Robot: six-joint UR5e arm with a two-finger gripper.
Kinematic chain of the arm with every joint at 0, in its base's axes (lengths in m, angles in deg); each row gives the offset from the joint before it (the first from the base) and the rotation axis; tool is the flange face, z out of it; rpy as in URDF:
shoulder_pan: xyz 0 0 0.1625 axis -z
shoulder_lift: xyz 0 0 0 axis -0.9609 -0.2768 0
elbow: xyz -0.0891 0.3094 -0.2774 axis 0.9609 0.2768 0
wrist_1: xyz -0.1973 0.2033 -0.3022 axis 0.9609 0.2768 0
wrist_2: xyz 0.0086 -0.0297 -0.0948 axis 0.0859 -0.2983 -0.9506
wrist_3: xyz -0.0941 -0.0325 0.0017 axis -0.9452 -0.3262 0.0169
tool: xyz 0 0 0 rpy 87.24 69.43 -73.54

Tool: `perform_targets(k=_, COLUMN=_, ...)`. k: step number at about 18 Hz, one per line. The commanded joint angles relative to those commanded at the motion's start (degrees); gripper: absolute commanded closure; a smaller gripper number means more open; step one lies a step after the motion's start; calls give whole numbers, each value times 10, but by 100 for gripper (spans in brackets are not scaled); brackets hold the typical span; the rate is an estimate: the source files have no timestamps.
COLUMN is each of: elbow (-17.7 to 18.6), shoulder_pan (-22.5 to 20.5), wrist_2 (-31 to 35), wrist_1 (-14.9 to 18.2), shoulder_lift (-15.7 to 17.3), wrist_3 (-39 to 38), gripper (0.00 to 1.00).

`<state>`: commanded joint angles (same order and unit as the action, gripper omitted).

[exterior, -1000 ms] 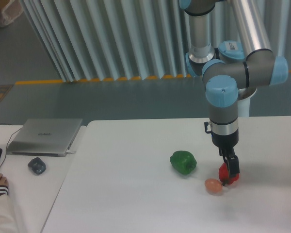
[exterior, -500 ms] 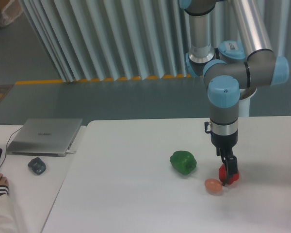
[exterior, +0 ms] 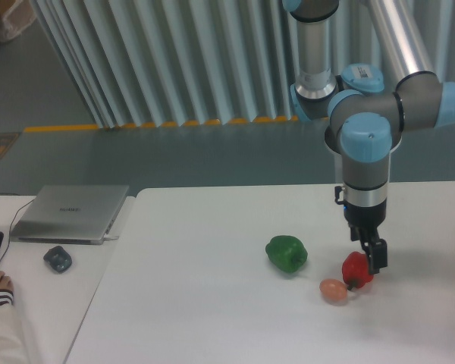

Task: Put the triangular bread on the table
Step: 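Move the empty gripper up and out of the workspace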

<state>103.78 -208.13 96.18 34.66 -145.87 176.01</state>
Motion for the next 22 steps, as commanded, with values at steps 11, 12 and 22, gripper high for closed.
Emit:
perform_targets(k=11, elbow=-38, shoulder_pan=-71, wrist_2=11, wrist_1=-4, shoulder_lift=13, wrist_3=95, gripper=0)
perform_targets(k=12, elbow=-44, shoulder_pan=-79, wrist_2=10, wrist_1=-4, shoulder_lift=13, wrist_3=106, gripper=0)
perform_targets(k=22, elbow=-68, shoulder_pan=-132, wrist_2=57, wrist_1=-32, shoulder_lift=-19, wrist_3=323, gripper=0)
